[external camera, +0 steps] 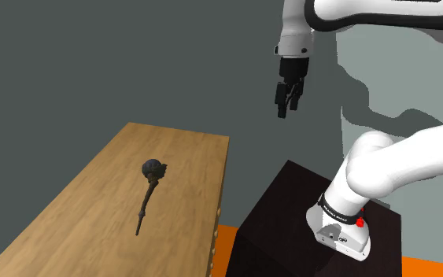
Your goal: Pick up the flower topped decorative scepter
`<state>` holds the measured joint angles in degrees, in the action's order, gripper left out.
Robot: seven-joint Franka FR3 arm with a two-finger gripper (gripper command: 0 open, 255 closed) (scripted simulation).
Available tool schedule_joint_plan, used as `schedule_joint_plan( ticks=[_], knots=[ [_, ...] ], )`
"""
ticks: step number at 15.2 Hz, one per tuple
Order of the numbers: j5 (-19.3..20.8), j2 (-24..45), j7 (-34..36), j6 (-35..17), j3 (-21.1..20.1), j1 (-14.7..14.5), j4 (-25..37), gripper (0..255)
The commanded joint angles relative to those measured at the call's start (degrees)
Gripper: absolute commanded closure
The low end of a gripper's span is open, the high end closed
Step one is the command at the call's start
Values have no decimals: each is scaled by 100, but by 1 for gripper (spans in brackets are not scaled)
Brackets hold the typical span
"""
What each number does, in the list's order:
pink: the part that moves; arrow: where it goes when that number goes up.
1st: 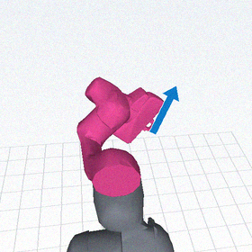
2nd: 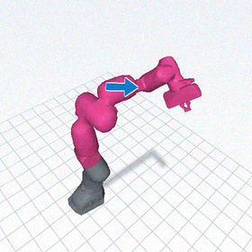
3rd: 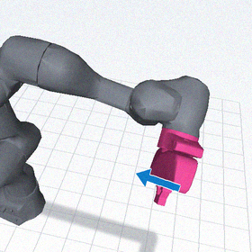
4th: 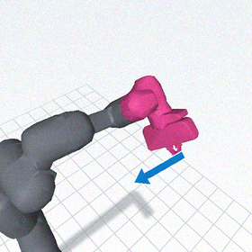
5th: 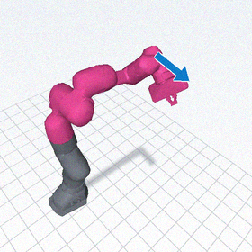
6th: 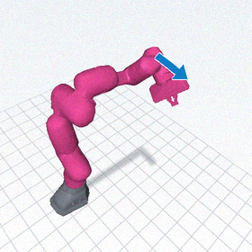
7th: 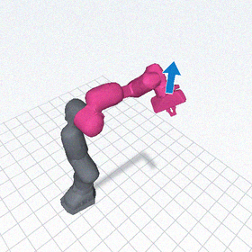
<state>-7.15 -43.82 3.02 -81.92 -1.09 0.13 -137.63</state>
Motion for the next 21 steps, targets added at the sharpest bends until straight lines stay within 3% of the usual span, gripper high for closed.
schedule_joint_plan(
  ticks=[1, 11, 17, 21],
  knots=[
    [0, 0, 0, 0, 0, 0, 0, 0],
    [-1211, 159, 1892, -1925, -1332, -115, -1017, 0],
    [-1750, 902, 2974, -3298, -2239, -106, -1131, 0],
    [-1876, 1646, 3742, -4253, -2868, 29, -991, 0]
  ],
)
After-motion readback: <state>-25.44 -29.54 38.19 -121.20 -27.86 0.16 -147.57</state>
